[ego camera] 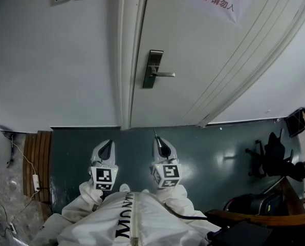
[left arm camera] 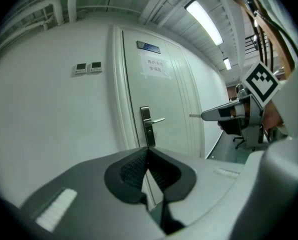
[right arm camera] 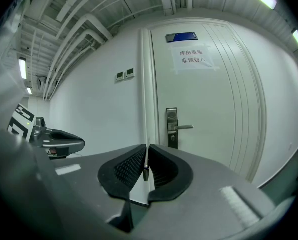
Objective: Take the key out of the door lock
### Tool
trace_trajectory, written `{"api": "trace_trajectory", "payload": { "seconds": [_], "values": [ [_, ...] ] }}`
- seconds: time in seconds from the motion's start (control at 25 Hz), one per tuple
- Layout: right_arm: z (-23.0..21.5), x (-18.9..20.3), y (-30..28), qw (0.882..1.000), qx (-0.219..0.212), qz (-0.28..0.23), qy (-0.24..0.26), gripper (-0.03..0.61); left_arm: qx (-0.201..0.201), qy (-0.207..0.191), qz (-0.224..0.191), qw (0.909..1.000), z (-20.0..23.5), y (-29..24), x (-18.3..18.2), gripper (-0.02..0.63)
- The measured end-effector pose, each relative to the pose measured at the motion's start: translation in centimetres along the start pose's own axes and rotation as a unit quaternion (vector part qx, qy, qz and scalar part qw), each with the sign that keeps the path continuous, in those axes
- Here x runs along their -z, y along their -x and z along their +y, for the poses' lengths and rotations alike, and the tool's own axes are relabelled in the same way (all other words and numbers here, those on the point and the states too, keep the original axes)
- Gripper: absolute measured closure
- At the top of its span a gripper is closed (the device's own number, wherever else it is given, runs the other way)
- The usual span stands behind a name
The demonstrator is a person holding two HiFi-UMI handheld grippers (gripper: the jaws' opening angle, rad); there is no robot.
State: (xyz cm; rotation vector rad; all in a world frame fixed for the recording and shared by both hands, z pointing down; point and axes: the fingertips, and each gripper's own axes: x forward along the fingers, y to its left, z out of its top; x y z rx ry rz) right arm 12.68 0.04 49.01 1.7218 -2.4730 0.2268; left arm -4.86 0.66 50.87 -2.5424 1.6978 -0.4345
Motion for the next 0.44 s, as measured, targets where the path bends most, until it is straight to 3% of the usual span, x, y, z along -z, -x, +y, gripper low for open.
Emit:
{"api": "trace_trajectory", "payload": {
  "seconds": [0.44],
  "values": [
    [-4.5,-0.6,1.6,1.0,0.012,-0.01,-0.003,0.563,0.009,-0.015,-0.01,0.9998,-3.9,-1.7,-2.4,0.614]
  ]
}}
